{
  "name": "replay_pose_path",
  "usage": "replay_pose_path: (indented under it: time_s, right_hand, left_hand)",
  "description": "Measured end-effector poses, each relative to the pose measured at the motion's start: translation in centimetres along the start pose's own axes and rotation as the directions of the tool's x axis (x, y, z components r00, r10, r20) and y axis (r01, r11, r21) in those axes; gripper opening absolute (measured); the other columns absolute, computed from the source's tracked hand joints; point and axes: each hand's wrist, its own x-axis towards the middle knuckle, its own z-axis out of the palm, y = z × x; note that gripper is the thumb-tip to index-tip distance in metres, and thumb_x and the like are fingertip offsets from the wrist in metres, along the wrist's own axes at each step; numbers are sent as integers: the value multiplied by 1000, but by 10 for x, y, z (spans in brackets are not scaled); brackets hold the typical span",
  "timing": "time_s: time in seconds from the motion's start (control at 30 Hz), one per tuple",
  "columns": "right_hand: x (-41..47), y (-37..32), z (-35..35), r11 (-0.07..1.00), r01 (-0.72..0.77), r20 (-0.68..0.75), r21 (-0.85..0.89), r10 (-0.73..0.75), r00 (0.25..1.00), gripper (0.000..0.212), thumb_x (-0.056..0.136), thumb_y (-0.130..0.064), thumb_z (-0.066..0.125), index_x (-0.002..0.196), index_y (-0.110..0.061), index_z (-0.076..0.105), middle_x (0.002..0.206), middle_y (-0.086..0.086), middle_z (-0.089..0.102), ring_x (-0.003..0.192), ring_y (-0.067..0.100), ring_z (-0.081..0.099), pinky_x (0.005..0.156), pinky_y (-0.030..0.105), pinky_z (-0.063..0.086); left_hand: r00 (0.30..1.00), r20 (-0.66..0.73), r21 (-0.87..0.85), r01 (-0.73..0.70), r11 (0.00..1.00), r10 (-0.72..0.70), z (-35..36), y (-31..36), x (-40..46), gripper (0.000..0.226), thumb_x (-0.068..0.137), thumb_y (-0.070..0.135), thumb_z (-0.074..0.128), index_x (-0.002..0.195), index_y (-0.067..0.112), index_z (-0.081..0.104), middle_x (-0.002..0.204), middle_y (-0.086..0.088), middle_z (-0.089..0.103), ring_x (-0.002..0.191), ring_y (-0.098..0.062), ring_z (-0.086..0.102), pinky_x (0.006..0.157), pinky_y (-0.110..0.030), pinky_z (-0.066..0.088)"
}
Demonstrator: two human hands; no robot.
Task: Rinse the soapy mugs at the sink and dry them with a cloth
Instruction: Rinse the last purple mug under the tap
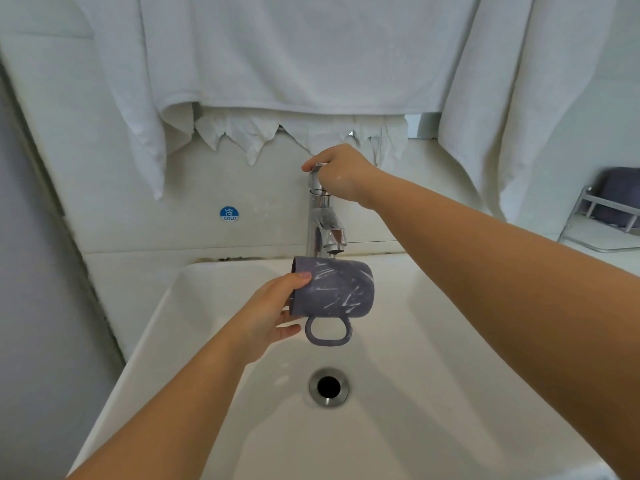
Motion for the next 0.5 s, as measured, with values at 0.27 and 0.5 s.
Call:
replay_pose_path:
  time_s: [0.27, 0.5]
  right_hand:
    - [-15, 6, -5, 988, -16, 56, 152, 7, 998, 60, 91, 0, 44, 147, -21, 38, 139, 2, 45, 109, 10, 51, 72, 6, 43]
    - [-72, 96, 34, 817, -373, 62, 441, 387, 920, 48, 90, -45, 58, 127, -17, 47, 125, 1, 55, 112, 21, 55, 97, 44, 45]
  left_hand:
    - [1000, -13, 0, 8, 1000, -8, 1, 0, 0, 37, 93, 41, 56, 125, 22, 52, 118, -6, 65, 110, -27, 62, 104, -48, 46]
    - [999, -33, -9, 13, 1000, -13, -2, -5, 4, 38, 90, 43, 60, 121, 22, 56, 117, -4, 67, 106, -20, 64, 87, -35, 49]
